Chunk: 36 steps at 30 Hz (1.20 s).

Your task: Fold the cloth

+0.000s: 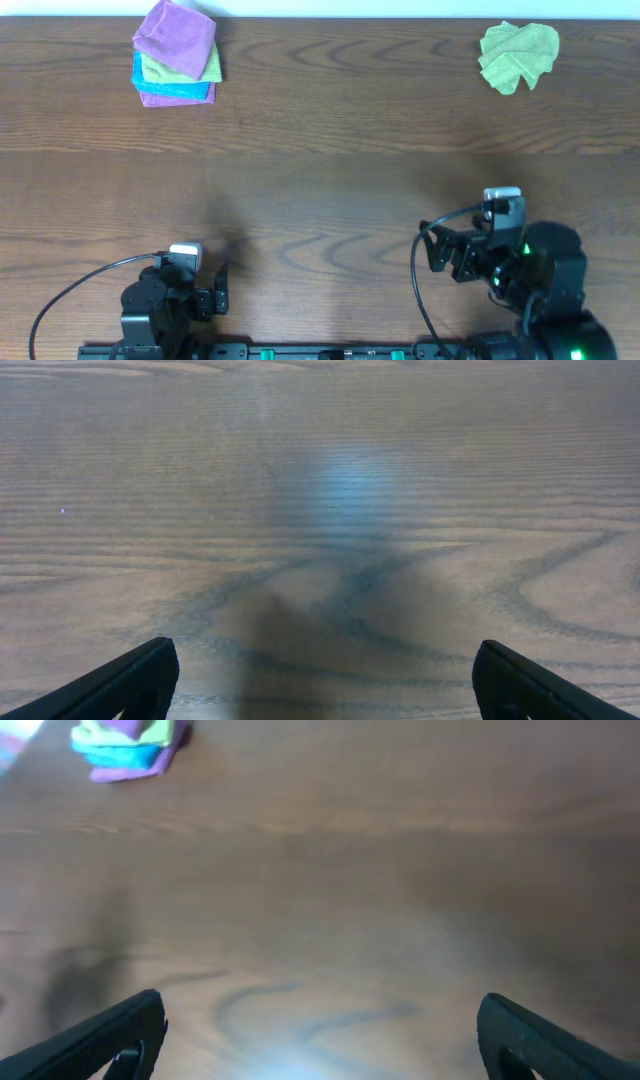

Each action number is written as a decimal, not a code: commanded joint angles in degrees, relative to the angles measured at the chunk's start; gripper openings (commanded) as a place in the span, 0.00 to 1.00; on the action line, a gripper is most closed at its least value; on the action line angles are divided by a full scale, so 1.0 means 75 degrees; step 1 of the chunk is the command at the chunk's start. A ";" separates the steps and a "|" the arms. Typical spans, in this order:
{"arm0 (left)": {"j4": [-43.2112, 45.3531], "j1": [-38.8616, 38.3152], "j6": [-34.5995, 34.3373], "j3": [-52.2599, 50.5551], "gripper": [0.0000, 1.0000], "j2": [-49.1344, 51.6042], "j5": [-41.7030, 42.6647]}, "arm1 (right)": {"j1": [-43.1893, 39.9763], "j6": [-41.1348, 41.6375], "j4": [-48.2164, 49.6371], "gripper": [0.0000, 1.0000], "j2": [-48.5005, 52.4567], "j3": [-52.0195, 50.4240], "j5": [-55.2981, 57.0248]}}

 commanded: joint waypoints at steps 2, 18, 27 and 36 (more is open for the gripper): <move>-0.0166 -0.0044 0.0192 -0.0052 0.95 -0.0082 -0.0128 | -0.0221 -0.1472 0.0367 0.99 -0.0772 -0.0845 0.1131; -0.0166 -0.0044 0.0192 -0.0052 0.95 -0.0082 -0.0128 | -0.1542 -0.2594 0.1151 0.99 -0.3430 -0.3783 0.1323; -0.0166 -0.0044 0.0192 -0.0052 0.95 -0.0082 -0.0125 | -0.1585 -0.2856 0.1116 0.99 -0.3771 -0.4051 0.1778; -0.0166 -0.0044 0.0192 -0.0052 0.95 -0.0082 -0.0128 | -0.1585 -0.1973 0.0994 0.99 -0.3765 -0.4045 0.1836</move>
